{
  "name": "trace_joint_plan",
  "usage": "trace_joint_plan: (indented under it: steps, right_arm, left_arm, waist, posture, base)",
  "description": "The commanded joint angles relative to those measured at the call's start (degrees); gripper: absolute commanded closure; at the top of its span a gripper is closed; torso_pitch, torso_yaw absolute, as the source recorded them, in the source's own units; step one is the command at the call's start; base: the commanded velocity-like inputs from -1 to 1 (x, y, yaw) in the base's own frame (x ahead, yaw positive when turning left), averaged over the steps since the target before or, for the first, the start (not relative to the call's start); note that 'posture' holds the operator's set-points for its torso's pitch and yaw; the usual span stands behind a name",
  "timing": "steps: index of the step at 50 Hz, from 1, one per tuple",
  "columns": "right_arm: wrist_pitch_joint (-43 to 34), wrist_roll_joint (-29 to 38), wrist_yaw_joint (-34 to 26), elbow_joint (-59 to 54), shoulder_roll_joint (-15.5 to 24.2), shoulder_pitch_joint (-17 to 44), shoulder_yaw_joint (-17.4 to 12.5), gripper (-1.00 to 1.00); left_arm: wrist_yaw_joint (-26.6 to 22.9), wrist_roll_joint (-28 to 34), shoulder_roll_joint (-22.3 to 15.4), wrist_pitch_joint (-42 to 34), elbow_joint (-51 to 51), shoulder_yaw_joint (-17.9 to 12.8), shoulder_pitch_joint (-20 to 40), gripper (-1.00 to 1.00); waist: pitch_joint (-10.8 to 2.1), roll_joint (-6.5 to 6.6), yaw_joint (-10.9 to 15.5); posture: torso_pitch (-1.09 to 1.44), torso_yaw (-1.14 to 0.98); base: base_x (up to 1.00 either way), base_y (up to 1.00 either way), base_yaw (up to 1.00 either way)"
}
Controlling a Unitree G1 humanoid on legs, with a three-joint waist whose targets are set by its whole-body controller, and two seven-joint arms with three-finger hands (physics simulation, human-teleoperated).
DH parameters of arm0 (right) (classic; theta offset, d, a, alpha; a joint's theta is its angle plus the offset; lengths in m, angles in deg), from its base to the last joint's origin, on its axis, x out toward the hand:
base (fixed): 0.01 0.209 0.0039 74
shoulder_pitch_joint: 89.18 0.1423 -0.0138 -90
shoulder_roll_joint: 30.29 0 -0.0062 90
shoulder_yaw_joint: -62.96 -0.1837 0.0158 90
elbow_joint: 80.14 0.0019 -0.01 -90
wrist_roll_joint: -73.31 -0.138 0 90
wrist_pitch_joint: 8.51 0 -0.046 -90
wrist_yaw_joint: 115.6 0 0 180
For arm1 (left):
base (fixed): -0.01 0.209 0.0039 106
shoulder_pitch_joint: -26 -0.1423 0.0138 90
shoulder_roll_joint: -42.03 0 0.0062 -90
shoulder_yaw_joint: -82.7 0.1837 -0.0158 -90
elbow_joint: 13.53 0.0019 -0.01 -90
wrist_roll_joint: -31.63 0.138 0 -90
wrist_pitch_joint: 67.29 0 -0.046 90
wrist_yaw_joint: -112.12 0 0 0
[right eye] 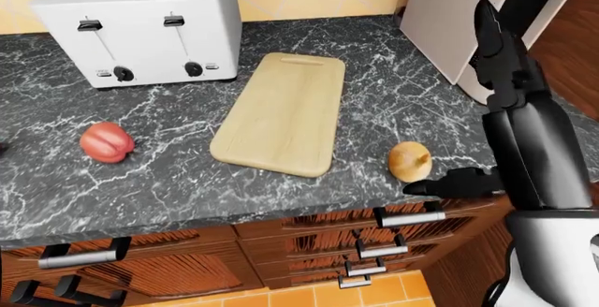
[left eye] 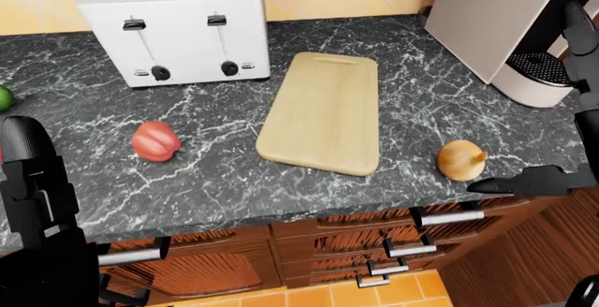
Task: Place the avocado, onion, tomato and bell pepper on the cutting board.
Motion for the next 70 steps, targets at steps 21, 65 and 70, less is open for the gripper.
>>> trace_joint_plan:
  steps: [21, 65, 70]
  right_arm:
    - [14.15, 9.38, -0.38, -6.49, -3.49, -3.17, 3.00, -1.00]
    - [14.63, 13.56, -0.60, -13.19, -1.21, 1.90, 5.80, -1.00]
    - [13.50, 13.58, -1.16, -13.98, 0.37, 4.61, 6.25, -1.00]
  left_arm:
    - [-0.07, -0.10, -0.37, 0.76, -1.94, -0.81, 0.35, -1.00]
    - [-0.91, -0.13, 0.48, 0.14, -1.94, -0.91, 0.68, -1.00]
    - [-0.97, -0.03, 0.60, 0.11, -1.94, -0.86, 0.68, -1.00]
  waist:
    - [-0.60, -0.28, 0.08]
    - [-0.55, -0.43, 0.29]
    - [-0.60, -0.40, 0.30]
  posture:
    - [0.00, 0.00]
    - [0.00, 0.00]
    - [0.00, 0.00]
  base:
    - [0.00, 0.00, 0.00]
    - [0.00, 0.00, 0.00]
    - [0.00, 0.00, 0.00]
